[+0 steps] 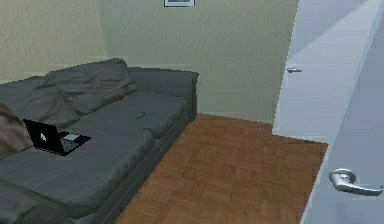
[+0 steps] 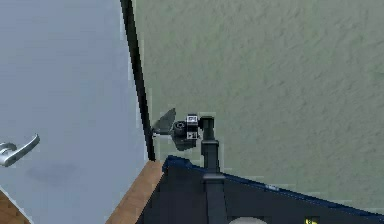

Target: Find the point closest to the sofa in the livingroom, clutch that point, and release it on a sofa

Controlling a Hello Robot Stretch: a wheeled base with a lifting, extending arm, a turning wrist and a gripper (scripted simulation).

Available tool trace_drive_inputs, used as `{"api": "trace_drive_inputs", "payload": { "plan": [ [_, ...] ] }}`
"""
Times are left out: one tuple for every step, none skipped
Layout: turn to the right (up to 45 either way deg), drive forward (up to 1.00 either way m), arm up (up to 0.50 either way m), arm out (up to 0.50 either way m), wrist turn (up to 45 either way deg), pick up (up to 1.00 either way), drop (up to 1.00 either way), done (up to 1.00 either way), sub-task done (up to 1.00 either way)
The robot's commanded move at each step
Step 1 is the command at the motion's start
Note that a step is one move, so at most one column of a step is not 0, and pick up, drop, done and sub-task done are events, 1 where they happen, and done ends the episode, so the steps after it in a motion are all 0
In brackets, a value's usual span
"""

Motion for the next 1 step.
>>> {"api": "trace_drive_inputs", "payload": {
  "plan": [
    [0.0,0.0,0.24,0.0,0.0,0.0,0.0,0.0,0.0]
  ]
}}
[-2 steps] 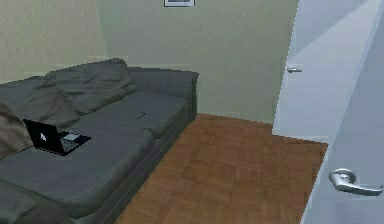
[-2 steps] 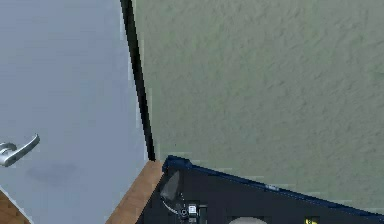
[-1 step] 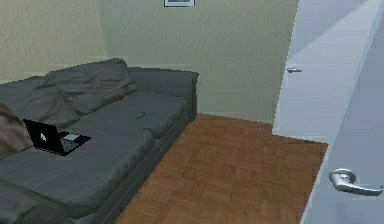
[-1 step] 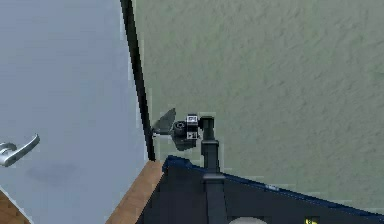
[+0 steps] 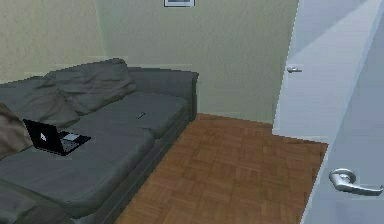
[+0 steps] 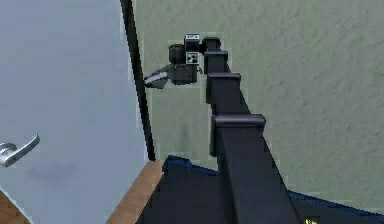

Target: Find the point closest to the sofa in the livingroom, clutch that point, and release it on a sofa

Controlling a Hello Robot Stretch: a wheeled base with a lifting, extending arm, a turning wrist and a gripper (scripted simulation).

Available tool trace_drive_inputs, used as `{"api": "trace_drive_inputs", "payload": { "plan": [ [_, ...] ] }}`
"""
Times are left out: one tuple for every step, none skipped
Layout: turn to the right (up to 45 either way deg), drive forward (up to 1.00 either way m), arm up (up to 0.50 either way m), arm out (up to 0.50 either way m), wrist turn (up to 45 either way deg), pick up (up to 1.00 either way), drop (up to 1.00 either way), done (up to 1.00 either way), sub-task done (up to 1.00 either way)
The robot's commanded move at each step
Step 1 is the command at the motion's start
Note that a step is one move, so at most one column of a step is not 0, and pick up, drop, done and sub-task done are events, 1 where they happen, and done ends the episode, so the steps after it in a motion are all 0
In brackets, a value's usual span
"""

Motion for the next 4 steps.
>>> {"api": "trace_drive_inputs", "payload": {
  "plan": [
    [0.0,0.0,0.0,0.0,-45.0,0.0,0.0,0.0,0.0],
    [0.0,0.0,0.0,0.0,-45.0,0.0,0.0,0.0,0.0],
    [0.0,0.0,0.0,0.0,-15.0,0.0,0.0,0.0,0.0],
    [0.0,0.0,0.0,-0.38,0.0,0.0,0.0,0.0,0.0]
  ]
}}
